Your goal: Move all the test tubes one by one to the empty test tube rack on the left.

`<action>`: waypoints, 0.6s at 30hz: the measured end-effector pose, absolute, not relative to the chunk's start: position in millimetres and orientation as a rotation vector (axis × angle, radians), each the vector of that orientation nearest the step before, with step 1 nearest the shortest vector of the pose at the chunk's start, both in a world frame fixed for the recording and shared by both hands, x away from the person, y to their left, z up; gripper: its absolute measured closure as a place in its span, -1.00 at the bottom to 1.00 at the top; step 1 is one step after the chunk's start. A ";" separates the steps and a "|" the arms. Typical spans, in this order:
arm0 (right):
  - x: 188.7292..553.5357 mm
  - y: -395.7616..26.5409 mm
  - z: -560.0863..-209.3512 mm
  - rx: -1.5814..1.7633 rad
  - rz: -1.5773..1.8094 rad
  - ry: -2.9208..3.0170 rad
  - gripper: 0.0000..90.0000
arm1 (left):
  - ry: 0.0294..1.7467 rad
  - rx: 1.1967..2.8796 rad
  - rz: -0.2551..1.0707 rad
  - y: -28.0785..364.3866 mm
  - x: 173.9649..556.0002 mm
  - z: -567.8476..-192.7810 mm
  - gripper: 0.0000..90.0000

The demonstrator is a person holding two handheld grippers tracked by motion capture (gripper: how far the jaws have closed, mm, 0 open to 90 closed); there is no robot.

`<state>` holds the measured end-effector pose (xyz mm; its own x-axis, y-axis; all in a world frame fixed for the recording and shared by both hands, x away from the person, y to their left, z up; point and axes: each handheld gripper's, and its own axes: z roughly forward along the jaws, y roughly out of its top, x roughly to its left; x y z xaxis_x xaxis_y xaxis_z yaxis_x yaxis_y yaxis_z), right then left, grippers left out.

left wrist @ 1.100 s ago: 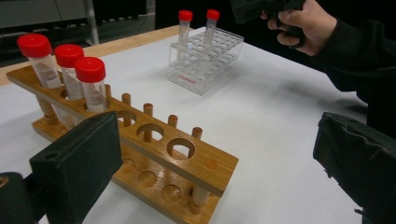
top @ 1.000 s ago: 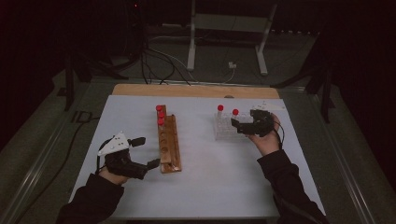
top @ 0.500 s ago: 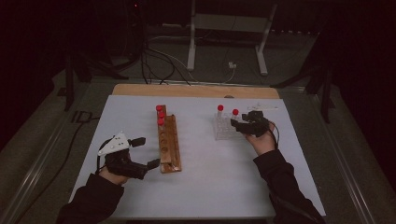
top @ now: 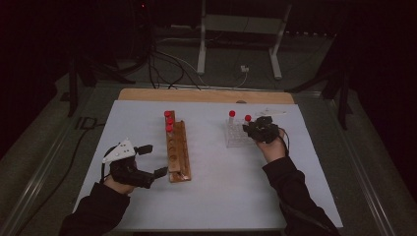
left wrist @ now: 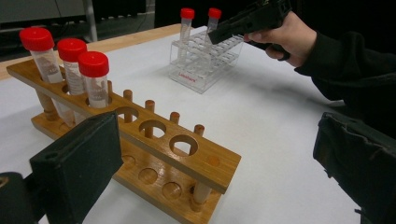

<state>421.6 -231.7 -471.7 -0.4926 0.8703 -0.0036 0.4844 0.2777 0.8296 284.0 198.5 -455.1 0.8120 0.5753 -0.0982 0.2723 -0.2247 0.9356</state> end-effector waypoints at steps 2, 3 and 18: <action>422.1 -231.1 -471.6 1.220 1.117 2.085 0.59 | 0.647 1.816 0.320 198.4 284.0 -454.9 -0.96; 422.3 -230.7 -471.4 1.219 1.117 2.082 0.60 | 0.648 1.817 0.324 198.4 283.9 -454.6 -0.96; 420.5 -228.3 -462.0 1.180 1.103 2.078 0.67 | 0.643 1.826 0.317 197.5 283.8 -454.6 -0.96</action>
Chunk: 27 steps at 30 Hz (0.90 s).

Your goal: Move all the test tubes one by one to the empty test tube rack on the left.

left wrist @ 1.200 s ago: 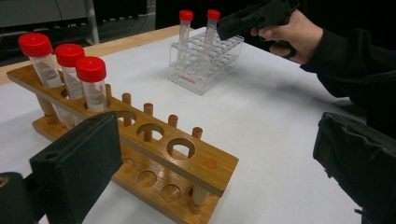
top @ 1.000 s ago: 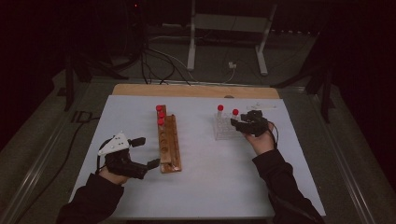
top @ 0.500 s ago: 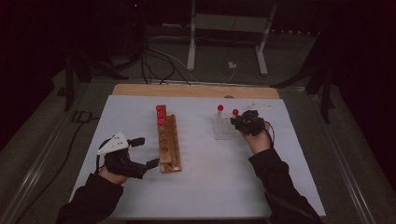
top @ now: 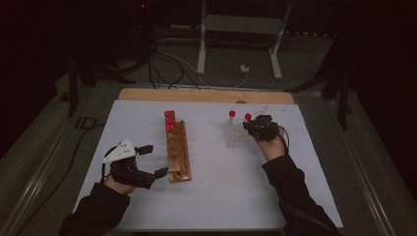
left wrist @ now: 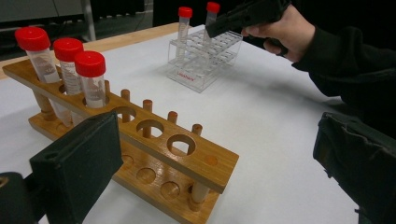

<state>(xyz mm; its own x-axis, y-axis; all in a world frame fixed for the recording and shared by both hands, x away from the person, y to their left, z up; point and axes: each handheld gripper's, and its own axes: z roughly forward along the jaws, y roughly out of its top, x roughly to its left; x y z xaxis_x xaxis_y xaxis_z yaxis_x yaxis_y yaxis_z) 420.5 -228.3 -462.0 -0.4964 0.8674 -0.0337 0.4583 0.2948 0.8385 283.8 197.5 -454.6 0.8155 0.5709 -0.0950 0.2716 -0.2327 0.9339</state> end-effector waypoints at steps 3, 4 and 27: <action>418.8 -229.2 -456.8 1.172 1.113 2.066 0.67 | 0.643 1.829 0.319 197.3 283.8 -454.3 -0.96; 418.0 -229.6 -454.8 1.170 1.121 2.062 0.67 | 0.643 1.831 0.317 197.2 283.7 -454.1 -0.96; 379.4 -223.6 -409.5 1.008 1.192 2.064 0.67 | 0.606 1.838 0.317 185.4 285.9 -439.0 -0.96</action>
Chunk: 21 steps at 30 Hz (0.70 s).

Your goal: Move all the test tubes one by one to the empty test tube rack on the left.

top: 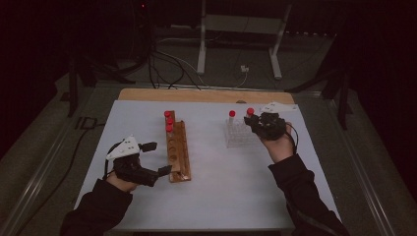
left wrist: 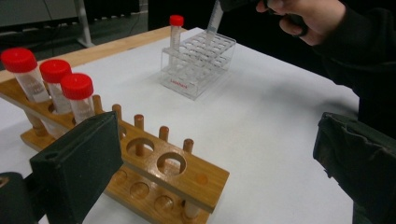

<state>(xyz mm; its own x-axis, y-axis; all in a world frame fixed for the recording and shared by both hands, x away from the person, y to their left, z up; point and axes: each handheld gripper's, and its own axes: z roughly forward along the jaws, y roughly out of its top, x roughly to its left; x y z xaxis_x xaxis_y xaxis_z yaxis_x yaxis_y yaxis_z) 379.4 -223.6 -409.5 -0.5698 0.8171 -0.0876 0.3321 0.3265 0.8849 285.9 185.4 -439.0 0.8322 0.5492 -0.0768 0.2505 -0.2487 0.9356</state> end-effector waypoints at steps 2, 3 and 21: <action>374.1 -220.1 -408.9 0.983 1.203 2.077 0.67 | 0.601 1.840 0.318 183.7 286.3 -437.0 -0.96; 371.5 -218.3 -408.8 0.975 1.207 2.083 0.67 | 0.597 1.840 0.315 182.7 286.5 -436.2 -0.96; 335.0 -193.1 -429.2 0.862 1.233 2.226 0.67 | 0.544 1.876 0.293 154.4 292.2 -423.2 -0.95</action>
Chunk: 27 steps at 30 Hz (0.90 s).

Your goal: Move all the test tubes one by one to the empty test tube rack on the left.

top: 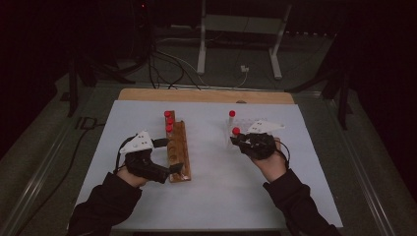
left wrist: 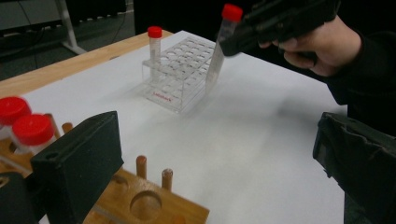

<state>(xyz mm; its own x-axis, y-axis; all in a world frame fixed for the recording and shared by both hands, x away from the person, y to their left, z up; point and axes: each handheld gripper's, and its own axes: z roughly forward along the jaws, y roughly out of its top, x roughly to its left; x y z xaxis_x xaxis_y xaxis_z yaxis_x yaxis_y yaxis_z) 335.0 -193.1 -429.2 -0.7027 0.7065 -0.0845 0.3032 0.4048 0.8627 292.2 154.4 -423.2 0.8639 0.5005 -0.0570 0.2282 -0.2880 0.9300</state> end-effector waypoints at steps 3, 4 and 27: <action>330.4 -189.9 -433.9 0.852 1.232 2.246 0.67 | 0.536 1.881 0.290 149.5 293.5 -421.4 -0.95; 329.2 -189.0 -435.3 0.847 1.231 2.252 0.67 | 0.533 1.886 0.292 148.0 294.0 -420.8 -0.95; 308.5 -171.5 -446.2 0.763 1.247 2.359 0.67 | 0.455 1.920 0.257 105.4 302.3 -414.8 -0.90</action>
<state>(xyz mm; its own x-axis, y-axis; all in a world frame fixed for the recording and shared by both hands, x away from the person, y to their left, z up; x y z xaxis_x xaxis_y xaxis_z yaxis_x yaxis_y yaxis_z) 308.5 -171.5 -446.2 -0.7875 0.6128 -0.0654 0.2911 0.4635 0.8369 302.3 105.4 -414.8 0.9030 0.4282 -0.0335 0.1922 -0.3332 0.9231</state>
